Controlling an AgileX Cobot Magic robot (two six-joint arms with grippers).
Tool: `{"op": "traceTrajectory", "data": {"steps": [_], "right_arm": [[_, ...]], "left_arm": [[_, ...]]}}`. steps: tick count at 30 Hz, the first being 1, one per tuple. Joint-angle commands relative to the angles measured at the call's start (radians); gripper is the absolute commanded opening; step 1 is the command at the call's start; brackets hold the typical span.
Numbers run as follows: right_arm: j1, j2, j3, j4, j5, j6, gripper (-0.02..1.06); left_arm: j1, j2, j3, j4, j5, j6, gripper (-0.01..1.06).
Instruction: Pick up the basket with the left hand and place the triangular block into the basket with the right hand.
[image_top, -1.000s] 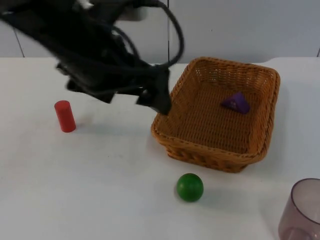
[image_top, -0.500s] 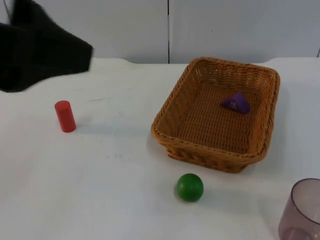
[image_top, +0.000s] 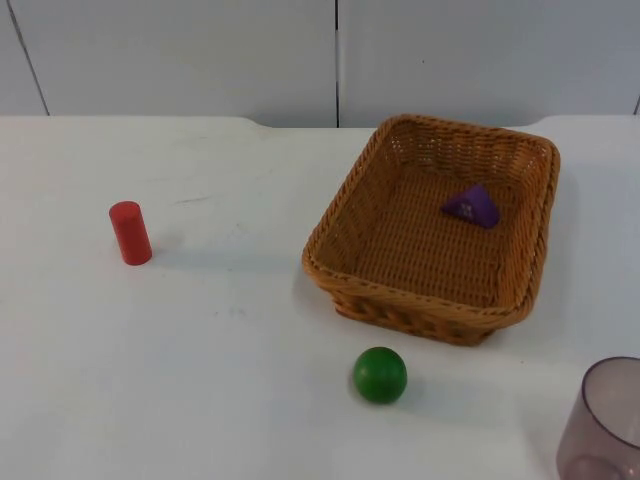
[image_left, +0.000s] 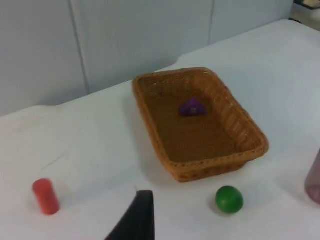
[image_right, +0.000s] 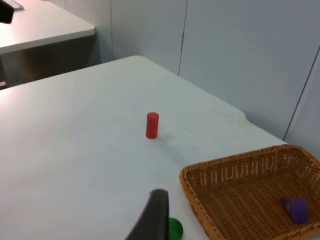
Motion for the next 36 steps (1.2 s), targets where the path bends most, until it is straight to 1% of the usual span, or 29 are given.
{"op": "traceTrajectory", "data": {"steps": [1,3,5,6,8,11,12,15,17,18,19,22,26,27,29,31,35,36], "right_arm": [[-0.003,-0.055,0.005,0.005,0.062,-0.002,0.81],[-0.003,-0.111,0.005,0.005,0.115,-0.002,0.81],[-0.003,-0.157,0.005,0.005,0.169,0.01,0.81],[-0.003,-0.157,0.005,0.005,0.169,0.01,0.81],[-0.003,-0.199,0.005,0.003,0.211,0.028,0.81],[-0.003,-0.244,0.005,0.003,0.287,0.039,0.81],[-0.003,-0.244,0.005,0.003,0.287,0.039,0.81],[-0.003,-0.278,0.005,0.001,0.377,0.047,0.81],[-0.003,-0.292,0.005,-0.004,0.409,0.062,0.81],[-0.003,-0.3,0.005,-0.017,0.442,0.07,0.81],[-0.003,-0.3,0.005,-0.017,0.442,0.07,0.81],[-0.003,-0.3,0.007,-0.032,0.492,0.074,0.81],[-0.003,-0.3,0.036,-0.054,0.501,0.1,0.81],[-0.003,-0.3,0.053,-0.057,0.49,0.103,0.81],[-0.003,-0.3,0.088,-0.062,0.438,0.12,0.81],[-0.003,-0.3,0.085,-0.067,0.438,0.124,0.81],[-0.003,-0.3,0.085,-0.12,0.438,0.192,0.81],[-0.003,-0.3,0.085,-0.12,0.438,0.192,0.81]], "left_arm": [[-0.004,-0.07,0.002,0.087,0.06,-0.086,1.05],[-0.004,-0.131,0.002,0.131,0.107,-0.143,1.05],[-0.004,-0.197,-0.002,0.163,0.147,-0.16,1.05],[-0.004,-0.197,-0.002,0.163,0.147,-0.16,1.05],[-0.004,-0.253,-0.004,0.195,0.175,-0.175,1.05],[-0.004,-0.294,-0.004,0.217,0.24,-0.2,1.05],[-0.004,-0.294,-0.004,0.217,0.24,-0.2,1.05],[-0.004,-0.294,-0.008,0.228,0.344,-0.2,1.05],[-0.004,-0.294,-0.008,0.244,0.387,-0.2,1.05],[-0.004,-0.294,-0.005,0.264,0.401,-0.2,1.05],[-0.004,-0.294,-0.005,0.264,0.401,-0.2,1.05],[-0.004,-0.294,0.029,0.275,0.393,-0.207,1.05],[-0.004,-0.294,0.027,0.28,0.392,-0.22,1.05],[-0.004,-0.294,0.027,0.28,0.392,-0.23,1.05],[-0.004,-0.294,0.027,0.264,0.392,-0.232,1.05],[-0.004,-0.294,0.027,0.26,0.392,-0.232,1.05],[-0.004,-0.294,0.027,0.26,0.392,-0.232,1.05],[-0.004,-0.294,0.027,0.26,0.392,-0.232,1.05]]}}
